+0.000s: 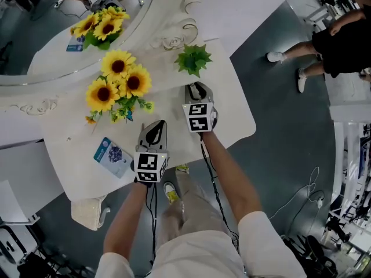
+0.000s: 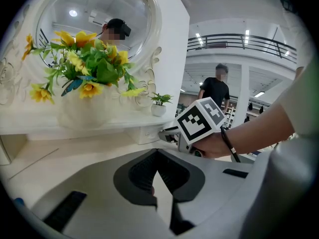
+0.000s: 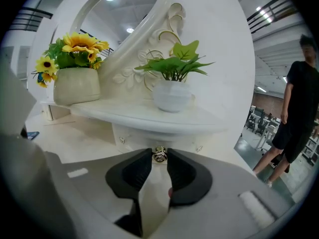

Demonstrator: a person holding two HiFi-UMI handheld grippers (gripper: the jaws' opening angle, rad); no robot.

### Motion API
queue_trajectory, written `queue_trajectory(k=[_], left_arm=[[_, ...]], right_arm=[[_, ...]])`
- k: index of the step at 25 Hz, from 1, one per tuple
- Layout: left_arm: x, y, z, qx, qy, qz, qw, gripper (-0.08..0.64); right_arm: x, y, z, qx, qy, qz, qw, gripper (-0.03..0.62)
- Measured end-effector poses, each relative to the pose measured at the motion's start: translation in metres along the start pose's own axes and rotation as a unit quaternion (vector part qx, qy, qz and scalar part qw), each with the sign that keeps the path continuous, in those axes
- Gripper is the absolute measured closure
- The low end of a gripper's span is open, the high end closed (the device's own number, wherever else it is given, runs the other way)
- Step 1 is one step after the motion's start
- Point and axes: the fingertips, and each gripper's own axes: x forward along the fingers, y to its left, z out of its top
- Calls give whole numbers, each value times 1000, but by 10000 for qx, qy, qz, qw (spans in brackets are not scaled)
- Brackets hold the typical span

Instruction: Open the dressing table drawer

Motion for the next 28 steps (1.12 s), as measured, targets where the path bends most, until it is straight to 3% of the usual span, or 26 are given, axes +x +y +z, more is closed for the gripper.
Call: queue_trajectory(k=[14,28], left_arm=[[-8,-2,5,-11,-28,6,10000,551],[-18,-5,-1,-8,5,17,10000,551]], right_arm=[[-3,2,-2,24,100,-14,9999,486],[-7,1,-4,105,-110,-72,9999,488]])
